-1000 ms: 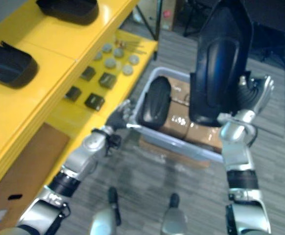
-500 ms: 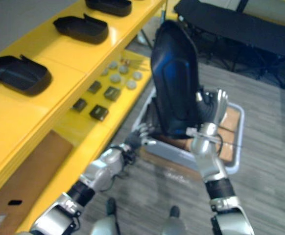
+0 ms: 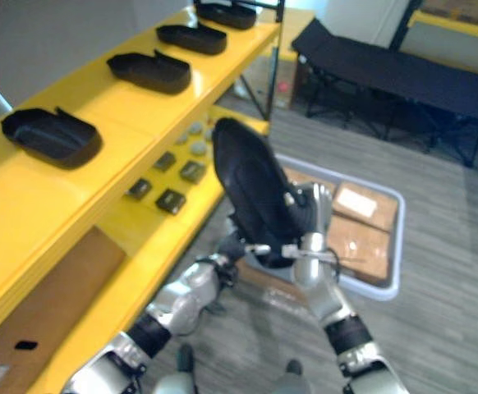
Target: Walk over and take plastic housings, then place them on the shelf
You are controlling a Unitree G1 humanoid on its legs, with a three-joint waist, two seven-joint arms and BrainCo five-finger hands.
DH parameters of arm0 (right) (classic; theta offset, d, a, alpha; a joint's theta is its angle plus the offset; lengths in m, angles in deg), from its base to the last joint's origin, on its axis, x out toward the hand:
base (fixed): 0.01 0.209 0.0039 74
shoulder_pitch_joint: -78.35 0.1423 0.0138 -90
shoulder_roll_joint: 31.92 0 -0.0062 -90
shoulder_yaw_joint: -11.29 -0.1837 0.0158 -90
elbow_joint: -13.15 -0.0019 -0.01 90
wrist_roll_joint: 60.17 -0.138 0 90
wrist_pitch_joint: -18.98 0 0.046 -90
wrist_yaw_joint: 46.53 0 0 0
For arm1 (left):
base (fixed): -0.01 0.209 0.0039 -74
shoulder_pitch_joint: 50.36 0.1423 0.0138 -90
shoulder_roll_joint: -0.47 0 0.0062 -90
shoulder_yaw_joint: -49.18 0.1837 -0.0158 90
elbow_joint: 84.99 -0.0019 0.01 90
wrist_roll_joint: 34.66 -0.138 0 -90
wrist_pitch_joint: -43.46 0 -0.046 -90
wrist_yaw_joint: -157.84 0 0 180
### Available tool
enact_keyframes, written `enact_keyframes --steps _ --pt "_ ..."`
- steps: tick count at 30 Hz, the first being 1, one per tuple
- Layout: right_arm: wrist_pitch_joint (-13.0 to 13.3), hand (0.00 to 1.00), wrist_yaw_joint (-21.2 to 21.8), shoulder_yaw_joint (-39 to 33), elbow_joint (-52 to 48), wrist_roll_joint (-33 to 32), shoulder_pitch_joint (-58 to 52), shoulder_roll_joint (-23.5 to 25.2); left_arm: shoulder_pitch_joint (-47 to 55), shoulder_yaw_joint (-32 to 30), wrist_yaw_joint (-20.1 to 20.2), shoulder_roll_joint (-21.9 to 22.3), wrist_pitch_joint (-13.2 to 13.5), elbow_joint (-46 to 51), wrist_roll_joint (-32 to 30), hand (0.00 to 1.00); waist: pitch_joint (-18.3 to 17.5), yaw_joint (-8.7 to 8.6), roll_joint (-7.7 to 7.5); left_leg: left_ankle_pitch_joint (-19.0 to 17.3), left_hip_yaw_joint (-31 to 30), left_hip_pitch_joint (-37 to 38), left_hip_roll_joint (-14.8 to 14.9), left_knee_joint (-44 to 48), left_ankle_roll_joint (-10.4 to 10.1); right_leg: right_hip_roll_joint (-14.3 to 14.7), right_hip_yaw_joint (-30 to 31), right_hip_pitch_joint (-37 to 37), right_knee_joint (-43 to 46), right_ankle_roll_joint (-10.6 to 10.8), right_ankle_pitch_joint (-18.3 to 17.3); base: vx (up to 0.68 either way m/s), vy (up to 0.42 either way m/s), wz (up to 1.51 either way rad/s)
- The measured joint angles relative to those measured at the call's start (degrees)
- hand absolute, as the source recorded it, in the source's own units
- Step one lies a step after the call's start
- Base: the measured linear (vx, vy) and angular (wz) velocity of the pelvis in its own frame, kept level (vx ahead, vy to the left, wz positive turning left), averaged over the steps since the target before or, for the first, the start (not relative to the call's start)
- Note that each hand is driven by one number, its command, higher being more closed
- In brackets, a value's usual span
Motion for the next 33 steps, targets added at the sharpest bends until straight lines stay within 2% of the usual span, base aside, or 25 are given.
enact_keyframes --steps 4,6,9,10,12,18,22,32,33 --pt "0.3 1.0 -0.22 0.22 0.4 0.0 -1.3 0.29 1.02 0.42 0.55 0.02 0.0 0.0 6.26 0.0 -1.23 -0.01 -0.45 0.02 -0.23 0.05 -0.14 0.22 -0.01 -0.1 -0.26 0.34 -0.12 0.12 0.14 0.04 -0.012 0.05" --pt "1.36 1.0 -0.58 0.78 1.64 -0.02 -1.36 0.28 1.05 0.59 0.35 0.04 0.03 0.0 8.77 0.0 -1.23 -0.04 -0.46 0.04 -0.64 0.05 -0.16 0.22 -0.02 -0.11 -0.87 0.66 -0.12 0.12 0.14 -0.01 -0.013 0.08" --pt "1.46 1.0 -0.72 1.29 1.79 -0.04 -1.4 0.3 1.21 0.62 -0.17 0.04 0.58 0.0 10.48 0.0 -1.23 -0.02 -0.46 0.08 -0.76 0.05 -0.16 0.21 -0.05 -0.1 -0.94 0.74 -0.12 0.11 0.13 -0.02 -0.005 0.02" --pt "1.46 1.0 -1.07 1.44 1.89 -0.05 -1.5 0.36 1.21 0.65 -0.42 0.04 0.67 0.0 11.02 1.0 -1.23 -0.01 -0.46 0.11 -0.79 0.06 -0.16 0.21 -0.04 -0.1 -0.97 0.79 -0.12 0.11 0.13 -0.04 -0.005 0.02" --pt "1.48 1.0 -1.81 2.23 2.18 -0.08 -1.76 0.47 1.29 0.82 -1.77 0.04 0.7 -0.01 11.7 1.0 -1.25 0.0 -0.48 0.13 -0.8 0.14 -0.15 0.21 -0.03 -0.09 -0.99 0.88 -0.12 0.11 0.13 -0.03 -0.005 0.01" --pt "2.57 1.0 -2.92 3.08 2.26 -0.9 -4.09 1.18 1.45 2.67 -1.95 0.05 1.51 -1.78 18.47 1.0 -2.09 0.12 -0.68 0.12 -0.71 0.82 -0.12 0.19 -0.04 -0.05 -1.03 1.73 -0.46 0.11 0.12 -0.01 -0.003 -0.01" --pt "4.82 1.0 -3.07 4.98 1.27 -4.27 -4.54 2.43 1.45 2.74 -2.78 0.17 5.06 -2.69 20.03 1.0 -2.44 0.03 -0.99 0.11 -0.4 0.83 -0.1 0.2 -0.04 -0.01 -0.86 1.76 -0.97 0.07 0.27 -0.01 -0.003 -0.03" --pt "4.99 1.0 -3.91 6.37 -1.2 -6.82 -4.8 3.41 1.46 3.07 -4.03 0.2 10.16 -2.69 24.04 1.0 -2.95 0.03 -1.77 0.1 -0.16 0.88 -0.15 0.21 -0.05 -0.05 -0.75 1.78 -1.23 0.07 0.36 0.0 0.0 0.0" --pt "4.99 0.0 -3.92 6.37 -1.45 -6.83 -4.81 3.39 1.46 3.42 -4.02 0.2 10.97 -2.69 24.05 1.0 -2.96 0.01 -1.77 0.1 -0.14 0.89 -0.15 0.21 -0.06 -0.06 -0.74 1.77 -1.24 0.07 0.36 0.0 0.0 0.0"
